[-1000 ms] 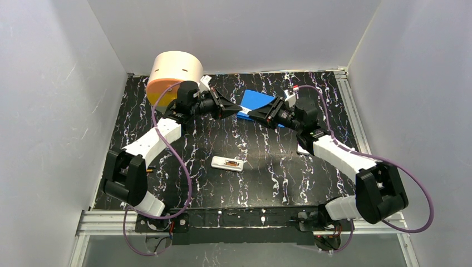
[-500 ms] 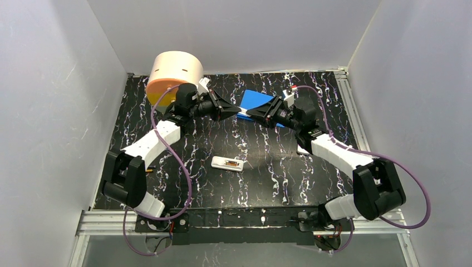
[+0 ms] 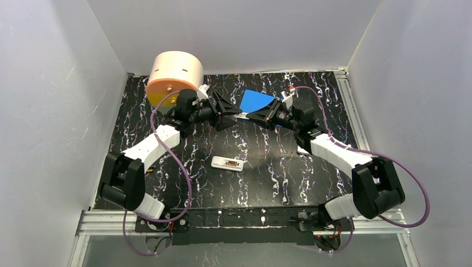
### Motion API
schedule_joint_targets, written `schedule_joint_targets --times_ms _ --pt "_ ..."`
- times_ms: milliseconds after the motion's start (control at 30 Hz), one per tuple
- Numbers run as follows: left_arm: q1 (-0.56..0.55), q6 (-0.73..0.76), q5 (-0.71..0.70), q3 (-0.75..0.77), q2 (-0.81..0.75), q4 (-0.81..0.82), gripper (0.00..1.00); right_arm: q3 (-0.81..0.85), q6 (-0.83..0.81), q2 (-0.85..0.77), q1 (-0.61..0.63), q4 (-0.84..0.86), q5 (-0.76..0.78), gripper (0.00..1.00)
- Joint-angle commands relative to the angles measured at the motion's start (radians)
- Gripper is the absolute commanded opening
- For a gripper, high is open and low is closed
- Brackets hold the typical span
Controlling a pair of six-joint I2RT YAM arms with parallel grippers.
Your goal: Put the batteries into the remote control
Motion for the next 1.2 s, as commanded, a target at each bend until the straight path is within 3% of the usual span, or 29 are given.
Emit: schedule_joint_targets --times_ms 0,100,200,267,300,467,700,933,1167 --pt "-0.003 0.052 -0.012 -0.009 -0.072 -0.078 0.71 0.025 -0.090 -0.020 -0.010 -0.072 -0.021 0.01" --pt "0.004 0.126 -0.052 -0.001 -0.101 -0.196 0.78 0.010 -0.118 -0.017 -0.015 -0.089 -0.054 0.01" --pt "0.006 0.287 -0.126 0.040 -0.134 -0.422 0.86 -0.007 -0.160 0.000 -0.015 -0.114 -0.099 0.01" --pt "0.008 0.370 -0.172 0.031 -0.170 -0.524 0.98 -0.048 -0.162 0.000 -0.014 -0.102 -0.113 0.01" --pt "0.009 0.406 -0.200 0.020 -0.189 -0.570 0.98 -0.079 -0.156 -0.006 -0.014 -0.092 -0.117 0.01" --pt "0.019 0.501 -0.267 -0.092 -0.296 -0.683 0.99 -0.161 -0.166 -0.045 0.029 -0.075 -0.084 0.01" --pt "0.036 0.518 -0.293 -0.226 -0.417 -0.719 0.95 -0.278 -0.123 -0.069 0.185 0.041 0.125 0.01" --pt "0.045 0.568 -0.327 -0.245 -0.362 -0.717 0.89 -0.261 -0.082 0.022 0.347 0.063 0.303 0.01" --pt "0.050 0.590 -0.331 -0.293 -0.312 -0.666 0.82 -0.250 -0.063 0.099 0.374 0.106 0.361 0.01"
